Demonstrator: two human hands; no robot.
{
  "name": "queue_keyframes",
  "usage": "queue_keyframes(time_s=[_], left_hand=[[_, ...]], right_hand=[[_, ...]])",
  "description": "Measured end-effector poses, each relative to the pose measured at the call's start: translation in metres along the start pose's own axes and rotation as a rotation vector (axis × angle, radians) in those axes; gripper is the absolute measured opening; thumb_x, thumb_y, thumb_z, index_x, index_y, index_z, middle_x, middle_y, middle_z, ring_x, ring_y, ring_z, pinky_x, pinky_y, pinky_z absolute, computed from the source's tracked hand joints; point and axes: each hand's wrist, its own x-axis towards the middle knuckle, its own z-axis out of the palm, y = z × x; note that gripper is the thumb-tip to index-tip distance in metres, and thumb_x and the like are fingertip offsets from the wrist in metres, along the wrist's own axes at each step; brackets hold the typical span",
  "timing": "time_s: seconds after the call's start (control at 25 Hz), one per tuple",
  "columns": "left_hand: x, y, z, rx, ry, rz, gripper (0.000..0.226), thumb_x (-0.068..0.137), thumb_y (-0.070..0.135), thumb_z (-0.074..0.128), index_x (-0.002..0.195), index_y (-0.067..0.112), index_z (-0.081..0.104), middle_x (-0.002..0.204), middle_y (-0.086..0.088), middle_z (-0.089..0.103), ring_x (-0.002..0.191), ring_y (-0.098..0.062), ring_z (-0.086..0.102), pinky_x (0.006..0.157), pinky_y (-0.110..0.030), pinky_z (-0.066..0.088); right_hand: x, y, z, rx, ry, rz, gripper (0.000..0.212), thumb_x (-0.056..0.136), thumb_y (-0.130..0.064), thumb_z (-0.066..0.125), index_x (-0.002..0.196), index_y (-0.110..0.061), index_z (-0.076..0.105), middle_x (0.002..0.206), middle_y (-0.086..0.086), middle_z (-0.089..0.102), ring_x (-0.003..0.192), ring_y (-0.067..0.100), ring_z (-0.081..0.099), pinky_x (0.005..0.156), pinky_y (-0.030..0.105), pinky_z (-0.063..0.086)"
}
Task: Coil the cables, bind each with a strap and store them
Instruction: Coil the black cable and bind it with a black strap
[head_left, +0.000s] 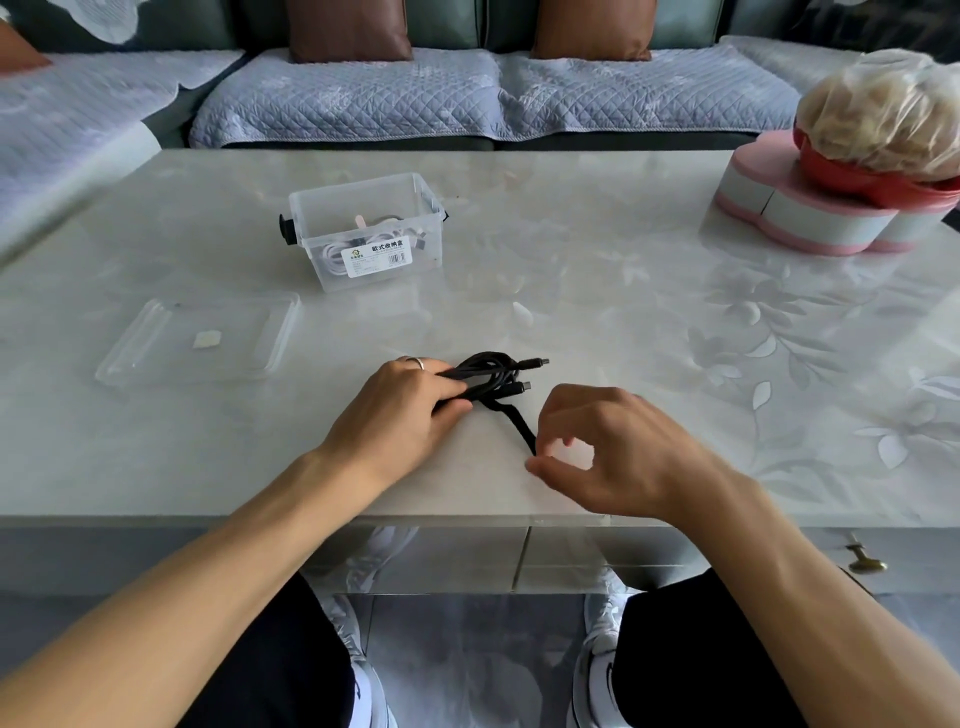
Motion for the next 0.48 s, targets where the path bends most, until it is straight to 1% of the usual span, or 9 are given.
queue_keyframes(time_s=[0.04, 0.08, 0.16, 0.24, 0.32, 0.4, 0.48], left_hand=[[0.001, -0.001, 0.001, 0.006, 0.009, 0.0, 0.027, 0.087, 0.026, 0.057, 0.097, 0.011, 0.077, 0.091, -0.003, 0.072, 0.081, -0.027, 0.064, 0.069, -0.038, 0.053], [0.001, 0.0, 0.002, 0.013, 0.028, 0.0, 0.026, 0.086, 0.025, 0.057, 0.095, 0.011, 0.077, 0.087, -0.003, 0.071, 0.077, -0.027, 0.063, 0.066, -0.038, 0.053], [-0.001, 0.001, 0.004, 0.014, 0.069, 0.0, 0.024, 0.085, 0.02, 0.058, 0.095, 0.01, 0.078, 0.086, -0.003, 0.072, 0.077, -0.026, 0.065, 0.066, -0.037, 0.054], [-0.004, 0.002, 0.004, 0.013, 0.081, 0.011, 0.022, 0.086, 0.017, 0.061, 0.099, 0.011, 0.078, 0.091, -0.002, 0.074, 0.081, -0.024, 0.067, 0.069, -0.034, 0.055], [-0.004, 0.0, 0.003, 0.0, 0.101, 0.016, 0.02, 0.087, 0.014, 0.066, 0.103, 0.013, 0.077, 0.098, 0.0, 0.075, 0.084, -0.021, 0.069, 0.071, -0.031, 0.055], [-0.003, -0.003, 0.001, -0.033, 0.153, -0.027, 0.019, 0.085, 0.011, 0.071, 0.103, 0.012, 0.077, 0.101, -0.001, 0.076, 0.086, -0.019, 0.071, 0.075, -0.031, 0.053], [-0.003, -0.006, -0.003, -0.103, 0.216, -0.131, 0.02, 0.084, 0.01, 0.074, 0.104, 0.01, 0.077, 0.1, -0.003, 0.076, 0.087, -0.018, 0.071, 0.08, -0.028, 0.052]], right_hand=[[0.001, 0.001, 0.001, 0.023, -0.024, 0.044, 0.024, 0.084, -0.048, 0.06, 0.075, -0.027, 0.069, 0.081, -0.016, 0.058, 0.069, 0.006, 0.057, 0.063, 0.034, 0.05], [0.001, 0.003, 0.001, 0.06, -0.003, 0.089, 0.029, 0.085, -0.053, 0.058, 0.075, -0.028, 0.069, 0.081, -0.016, 0.059, 0.071, 0.006, 0.058, 0.064, 0.033, 0.051], [0.003, 0.004, 0.0, 0.101, 0.108, 0.149, 0.03, 0.085, -0.055, 0.055, 0.078, -0.03, 0.07, 0.082, -0.016, 0.06, 0.071, 0.005, 0.059, 0.064, 0.033, 0.051], [0.005, 0.001, 0.002, 0.063, 0.14, 0.161, 0.025, 0.085, -0.053, 0.059, 0.093, -0.033, 0.071, 0.09, -0.016, 0.061, 0.071, 0.006, 0.059, 0.062, 0.031, 0.05], [0.009, -0.005, 0.008, -0.04, 0.059, 0.196, 0.027, 0.086, -0.049, 0.063, 0.107, -0.033, 0.069, 0.097, -0.013, 0.061, 0.077, 0.011, 0.059, 0.064, 0.028, 0.045], [0.016, -0.011, 0.017, -0.116, 0.013, 0.238, 0.022, 0.09, -0.042, 0.061, 0.105, -0.028, 0.07, 0.1, -0.008, 0.06, 0.083, 0.018, 0.059, 0.066, 0.028, 0.044], [0.022, -0.016, 0.023, -0.124, 0.033, 0.269, 0.02, 0.092, -0.034, 0.058, 0.097, -0.02, 0.072, 0.095, -0.002, 0.062, 0.086, 0.023, 0.06, 0.068, 0.032, 0.049]])
